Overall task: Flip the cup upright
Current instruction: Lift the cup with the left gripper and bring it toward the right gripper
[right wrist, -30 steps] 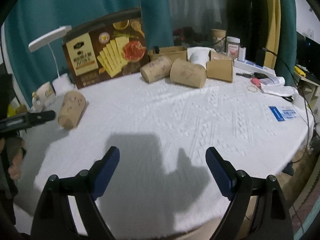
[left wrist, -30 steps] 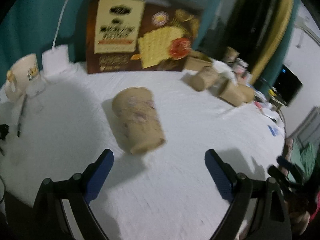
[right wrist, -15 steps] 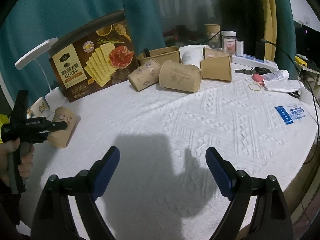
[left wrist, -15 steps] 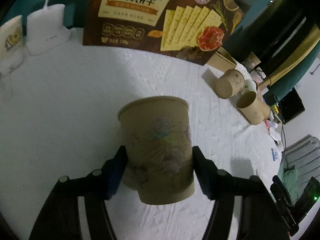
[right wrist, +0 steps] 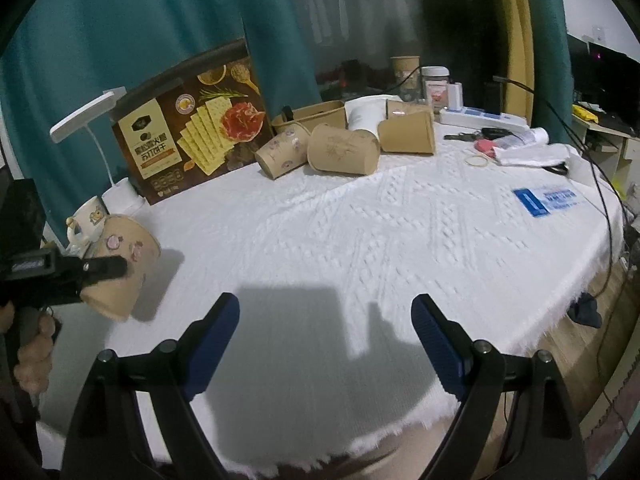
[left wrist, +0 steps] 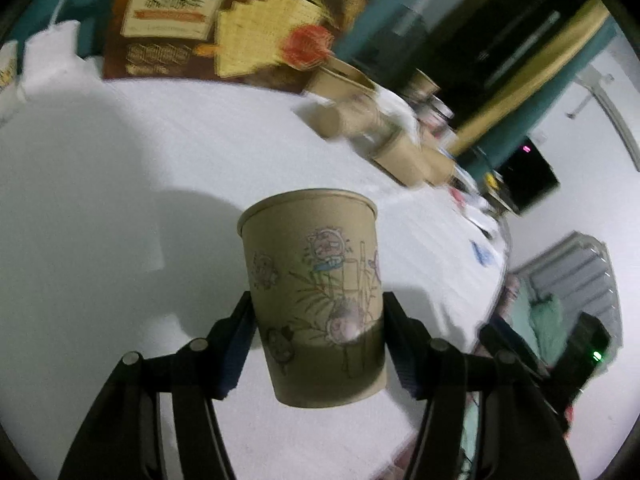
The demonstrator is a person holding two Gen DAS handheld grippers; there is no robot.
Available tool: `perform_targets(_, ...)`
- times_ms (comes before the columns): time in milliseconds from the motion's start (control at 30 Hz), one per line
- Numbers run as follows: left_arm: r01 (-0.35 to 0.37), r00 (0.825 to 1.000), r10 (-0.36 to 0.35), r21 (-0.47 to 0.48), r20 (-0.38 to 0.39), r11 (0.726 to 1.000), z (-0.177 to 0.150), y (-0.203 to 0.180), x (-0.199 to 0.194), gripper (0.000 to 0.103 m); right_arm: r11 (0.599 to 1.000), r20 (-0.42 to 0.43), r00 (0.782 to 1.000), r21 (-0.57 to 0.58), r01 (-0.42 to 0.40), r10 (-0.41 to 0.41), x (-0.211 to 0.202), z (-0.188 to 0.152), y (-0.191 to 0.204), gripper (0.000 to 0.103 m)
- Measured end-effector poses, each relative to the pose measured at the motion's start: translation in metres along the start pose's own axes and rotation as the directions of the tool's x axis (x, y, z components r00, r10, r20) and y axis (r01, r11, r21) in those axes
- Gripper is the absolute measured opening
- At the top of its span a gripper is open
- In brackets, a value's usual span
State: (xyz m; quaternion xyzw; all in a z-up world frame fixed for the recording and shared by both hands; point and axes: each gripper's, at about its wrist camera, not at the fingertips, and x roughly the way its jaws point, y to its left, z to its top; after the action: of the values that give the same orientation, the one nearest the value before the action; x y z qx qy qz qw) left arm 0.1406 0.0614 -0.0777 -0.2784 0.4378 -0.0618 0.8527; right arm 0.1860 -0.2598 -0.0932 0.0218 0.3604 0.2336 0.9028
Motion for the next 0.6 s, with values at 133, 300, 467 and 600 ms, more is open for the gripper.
perform_targets(133,0.049,0.998,-0.049,-0.005,-0.050,0.999,-0.028,-0.023,0.006,0.062,1.000,-0.007,1.000,0.020,0.001,-0.001,-0.016,-0.019,-0.013,0.086)
perform_targets(300,0.045,0.990,-0.049,-0.037,-0.131,0.998,-0.054,-0.030,0.029,0.062,0.998,-0.037,0.999,0.054,0.010,-0.008,-0.021,-0.035,-0.029,0.086)
perform_targets(467,0.023,0.991,-0.026,-0.020,-0.132,1.000,-0.065,-0.033,0.035,0.063,0.998,-0.046,0.999,0.061,0.026,-0.023,-0.023,-0.042,-0.035,0.086)
perform_targets(600,0.024,0.991,-0.026,-0.019,-0.131,1.000,-0.066,-0.032,0.035,0.073,0.999,-0.060,0.998,0.036,0.027,-0.025,-0.020,-0.043,-0.030,0.086)
